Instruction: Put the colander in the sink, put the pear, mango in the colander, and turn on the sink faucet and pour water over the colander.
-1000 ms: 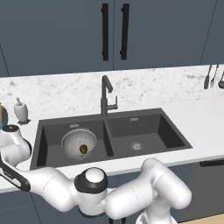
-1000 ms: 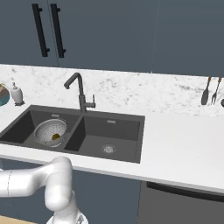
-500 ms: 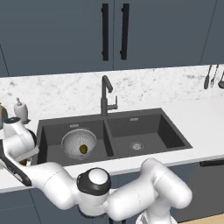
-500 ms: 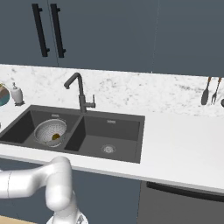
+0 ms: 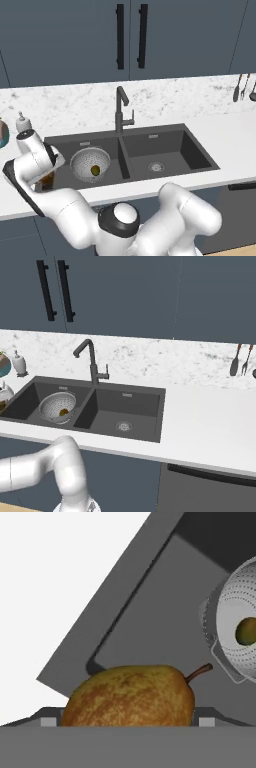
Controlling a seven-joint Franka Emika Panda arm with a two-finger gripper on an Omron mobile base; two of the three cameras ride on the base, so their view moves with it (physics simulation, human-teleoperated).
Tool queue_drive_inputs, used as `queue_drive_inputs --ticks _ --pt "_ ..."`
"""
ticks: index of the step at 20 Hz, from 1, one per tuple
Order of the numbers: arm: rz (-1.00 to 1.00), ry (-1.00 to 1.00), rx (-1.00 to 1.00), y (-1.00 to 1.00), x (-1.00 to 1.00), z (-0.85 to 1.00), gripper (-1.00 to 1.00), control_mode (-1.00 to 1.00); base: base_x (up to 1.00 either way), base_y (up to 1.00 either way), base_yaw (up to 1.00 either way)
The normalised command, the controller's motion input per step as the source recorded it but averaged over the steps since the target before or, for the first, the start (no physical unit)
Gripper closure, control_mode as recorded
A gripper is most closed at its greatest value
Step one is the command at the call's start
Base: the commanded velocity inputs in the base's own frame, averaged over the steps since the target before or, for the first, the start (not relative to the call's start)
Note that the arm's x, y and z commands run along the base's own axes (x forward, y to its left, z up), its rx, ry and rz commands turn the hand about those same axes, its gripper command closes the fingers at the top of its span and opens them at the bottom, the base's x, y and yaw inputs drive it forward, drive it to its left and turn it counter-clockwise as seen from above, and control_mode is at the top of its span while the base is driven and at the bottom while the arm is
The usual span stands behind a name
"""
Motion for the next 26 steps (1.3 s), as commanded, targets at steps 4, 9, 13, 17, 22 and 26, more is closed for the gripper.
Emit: queue_drive_inputs --ticks 4,9,13,17,22,26 --pt "0.0 -0.17 -0.07 -0.98 0.0 0.06 1.0 -1.0 0.0 0.0 0.0" --pt "-0.01 -0.05 -0.01 -0.97 0.14 0.08 1.0 -1.0 0.0 0.0 0.0" --pt "-0.08 0.0 0.0 -0.75 0.48 0.09 1.0 -1.0 0.0 0.0 0.0" --pt "-0.08 0.01 0.0 -0.46 0.79 0.03 1.0 -1.0 0.0 0.0 0.0" --pt "-0.03 0.03 0.02 -0.28 0.89 0.0 1.0 -1.0 0.0 0.0 0.0" --pt "0.0 0.03 0.04 -0.13 0.79 -0.01 1.0 -1.0 0.0 0.0 0.0"
